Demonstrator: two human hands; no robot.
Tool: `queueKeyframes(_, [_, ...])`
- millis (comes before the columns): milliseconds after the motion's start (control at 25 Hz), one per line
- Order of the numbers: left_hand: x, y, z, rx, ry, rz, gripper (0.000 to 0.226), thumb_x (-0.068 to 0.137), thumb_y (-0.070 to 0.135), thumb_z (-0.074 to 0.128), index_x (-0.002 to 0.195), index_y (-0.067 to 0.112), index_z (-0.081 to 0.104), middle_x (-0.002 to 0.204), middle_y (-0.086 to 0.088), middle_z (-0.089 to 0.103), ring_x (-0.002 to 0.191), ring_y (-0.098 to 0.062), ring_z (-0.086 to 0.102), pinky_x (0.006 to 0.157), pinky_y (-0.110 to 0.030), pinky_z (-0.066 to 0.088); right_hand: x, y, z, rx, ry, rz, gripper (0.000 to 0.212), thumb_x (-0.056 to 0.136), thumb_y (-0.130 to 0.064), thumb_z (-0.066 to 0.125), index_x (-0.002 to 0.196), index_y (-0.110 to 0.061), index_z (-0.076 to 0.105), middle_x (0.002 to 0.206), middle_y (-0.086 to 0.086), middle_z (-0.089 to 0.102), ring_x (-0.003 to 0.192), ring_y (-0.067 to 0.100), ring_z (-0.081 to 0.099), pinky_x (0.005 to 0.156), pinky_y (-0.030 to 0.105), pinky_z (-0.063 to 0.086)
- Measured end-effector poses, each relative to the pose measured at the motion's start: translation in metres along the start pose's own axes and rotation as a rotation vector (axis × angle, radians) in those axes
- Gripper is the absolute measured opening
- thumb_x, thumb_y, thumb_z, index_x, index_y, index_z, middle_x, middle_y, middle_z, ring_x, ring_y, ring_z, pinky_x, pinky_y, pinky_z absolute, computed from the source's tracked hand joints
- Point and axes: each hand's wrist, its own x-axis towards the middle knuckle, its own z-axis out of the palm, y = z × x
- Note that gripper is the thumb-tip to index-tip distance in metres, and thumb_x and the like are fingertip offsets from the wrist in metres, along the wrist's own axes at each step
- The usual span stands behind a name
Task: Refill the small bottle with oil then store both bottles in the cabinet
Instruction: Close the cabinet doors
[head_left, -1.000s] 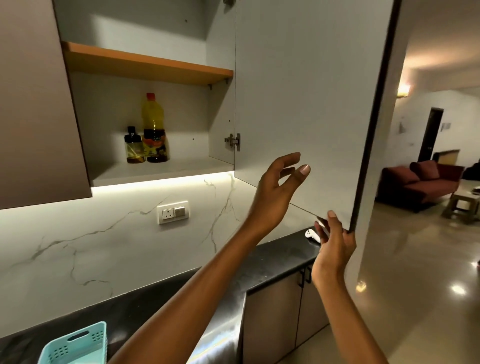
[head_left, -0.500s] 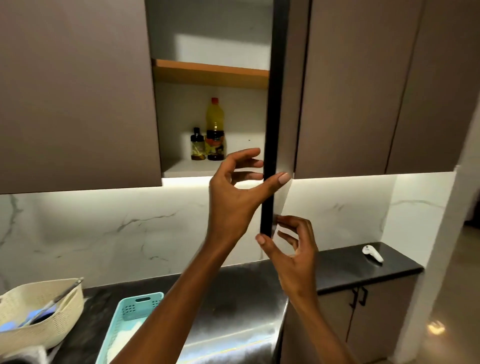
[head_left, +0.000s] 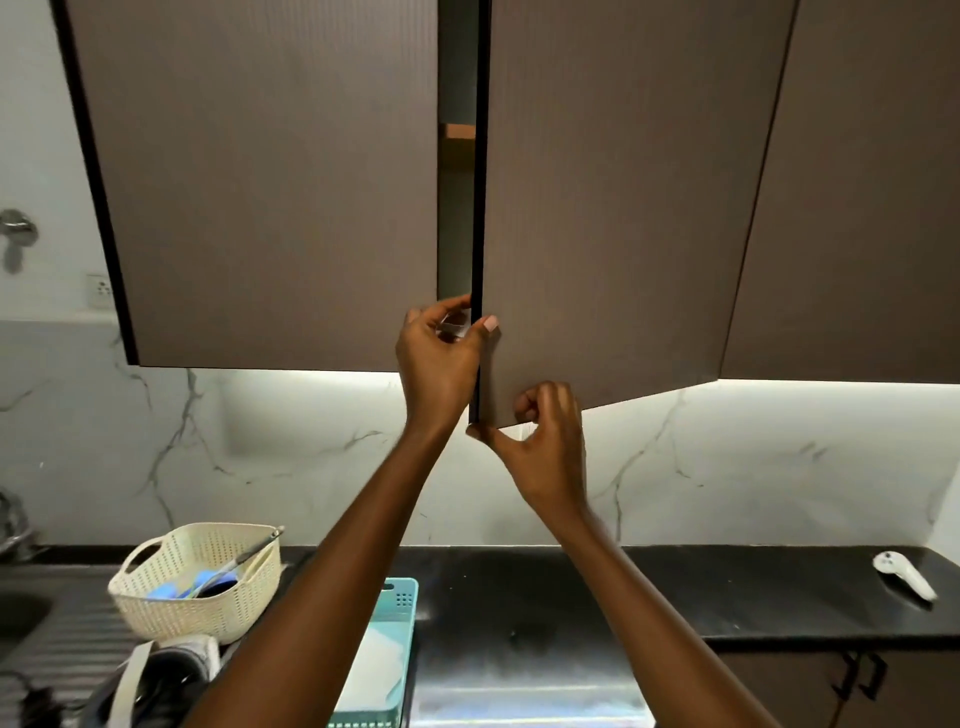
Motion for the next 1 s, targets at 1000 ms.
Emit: queueKeyframes(1000, [0.141,-0.104,0.037,0.266,0.154,-0.004,0.018,0.090,0.026,0.085,0.103,0.018,0.075,0.107,-0.004,0.077,0.091,-0.020,0.072,0.082,-0.035,0.062,0.112,0.065,0.143,-0.145,-0.261,-0.044,0.028,0.086,-0.014,0.083,0.084,-0.016,0.055,0.091,-0.002,0.059,0.093,0.025,0.056,0.065,0.039,0.050])
